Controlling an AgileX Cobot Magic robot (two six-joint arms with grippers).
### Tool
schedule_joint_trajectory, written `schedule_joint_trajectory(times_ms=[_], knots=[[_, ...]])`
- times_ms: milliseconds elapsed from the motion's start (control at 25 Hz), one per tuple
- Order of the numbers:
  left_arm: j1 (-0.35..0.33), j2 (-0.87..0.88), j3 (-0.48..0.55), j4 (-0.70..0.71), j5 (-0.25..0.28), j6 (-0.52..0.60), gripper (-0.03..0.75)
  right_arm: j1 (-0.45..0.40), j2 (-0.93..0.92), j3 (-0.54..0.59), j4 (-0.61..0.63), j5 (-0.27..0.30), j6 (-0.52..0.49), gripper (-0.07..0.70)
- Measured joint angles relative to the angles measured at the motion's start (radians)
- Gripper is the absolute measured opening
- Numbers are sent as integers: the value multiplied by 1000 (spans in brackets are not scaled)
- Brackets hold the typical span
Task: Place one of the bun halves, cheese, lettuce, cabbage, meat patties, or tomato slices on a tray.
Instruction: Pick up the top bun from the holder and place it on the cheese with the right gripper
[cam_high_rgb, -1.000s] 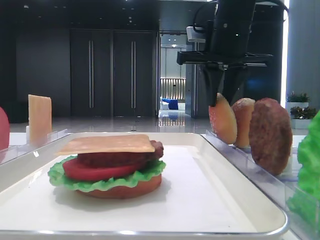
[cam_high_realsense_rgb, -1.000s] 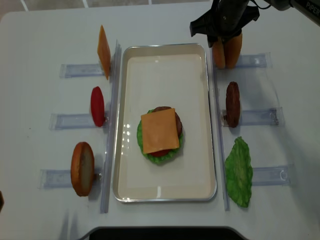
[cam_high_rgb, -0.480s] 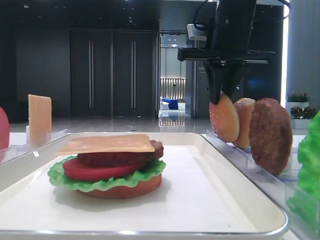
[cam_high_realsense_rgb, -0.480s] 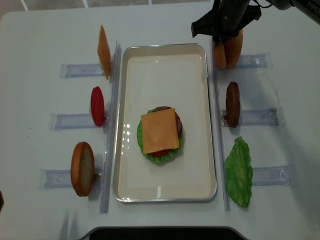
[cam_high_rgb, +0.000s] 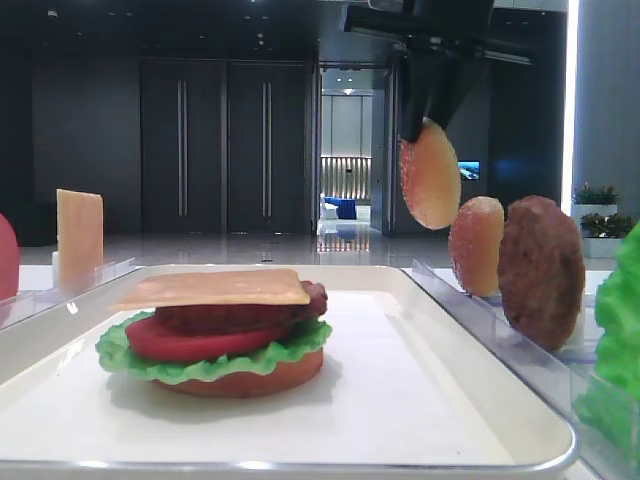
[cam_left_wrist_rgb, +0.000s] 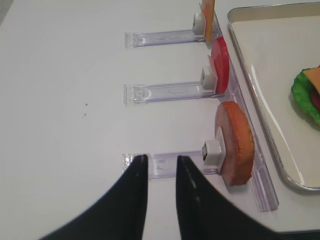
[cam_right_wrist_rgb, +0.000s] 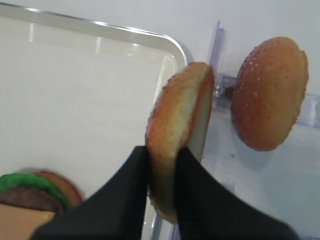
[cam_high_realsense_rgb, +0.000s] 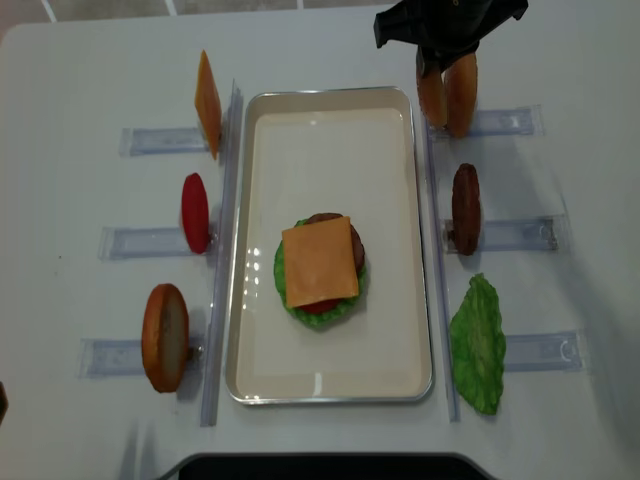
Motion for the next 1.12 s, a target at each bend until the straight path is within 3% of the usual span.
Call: schedule_joint_trajectory(times_ms=[400,840,1120], knots=[[0,0,0,0,0,0,149,30,-74,-31,42,102,29,118],[0,0,0,0,0,0,149,331,-81,-31,-41,104,201,118],[0,0,0,0,0,0,149,434,-110,34,-82,103,258,116]])
